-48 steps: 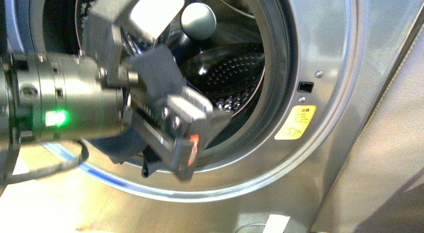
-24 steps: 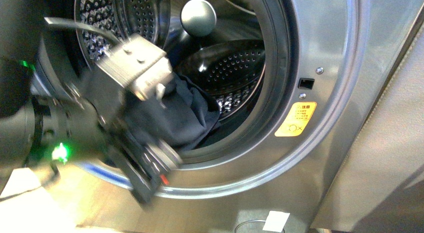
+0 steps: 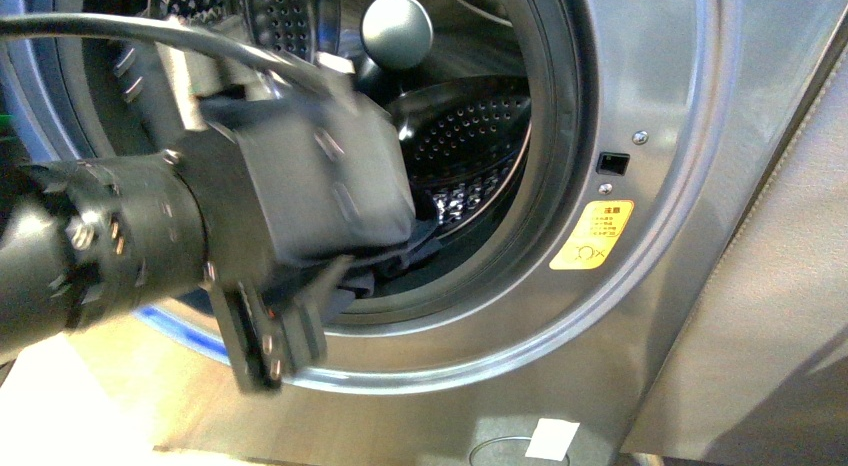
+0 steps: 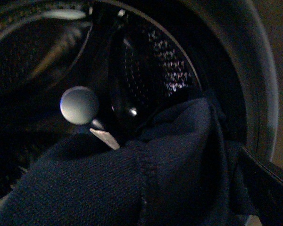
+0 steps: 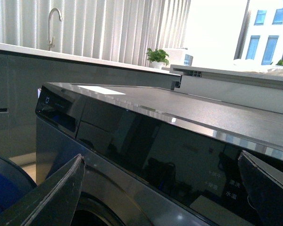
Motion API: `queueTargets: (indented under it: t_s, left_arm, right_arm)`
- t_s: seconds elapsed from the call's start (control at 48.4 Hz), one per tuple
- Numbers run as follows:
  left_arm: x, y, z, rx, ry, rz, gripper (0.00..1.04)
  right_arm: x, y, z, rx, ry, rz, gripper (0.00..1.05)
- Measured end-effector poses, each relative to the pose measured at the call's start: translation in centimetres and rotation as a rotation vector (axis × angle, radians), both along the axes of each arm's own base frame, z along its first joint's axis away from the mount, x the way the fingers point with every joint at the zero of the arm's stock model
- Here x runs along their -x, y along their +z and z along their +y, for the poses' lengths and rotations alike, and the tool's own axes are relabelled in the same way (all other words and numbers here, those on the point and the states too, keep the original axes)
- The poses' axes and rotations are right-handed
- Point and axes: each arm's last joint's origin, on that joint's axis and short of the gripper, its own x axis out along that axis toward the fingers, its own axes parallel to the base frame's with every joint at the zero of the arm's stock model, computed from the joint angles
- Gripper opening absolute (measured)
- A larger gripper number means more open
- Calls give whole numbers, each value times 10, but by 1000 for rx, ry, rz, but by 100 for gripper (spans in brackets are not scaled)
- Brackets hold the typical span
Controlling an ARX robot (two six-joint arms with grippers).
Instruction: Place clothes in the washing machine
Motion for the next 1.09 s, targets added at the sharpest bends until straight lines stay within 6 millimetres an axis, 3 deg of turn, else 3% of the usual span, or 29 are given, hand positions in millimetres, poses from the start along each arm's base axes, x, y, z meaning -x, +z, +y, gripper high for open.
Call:
queueTargets:
  t_s: [0.186,0.537,0.909,1.095]
  left_arm:
    - [7,1,2,-161,-69,-61,98]
    - [1,-2,26,-510,-81,-150,98]
    - [2,-2,42,-714,-46,-267,98]
    - [3,-1,47,-718,-39,-265,98]
  right_arm:
    - [0,0,0,0,0,0,97]
    - [0,0,0,0,1,0,97]
    - [0,0,0,0,1,-1,97]
    - [0,0,0,0,2,-1,97]
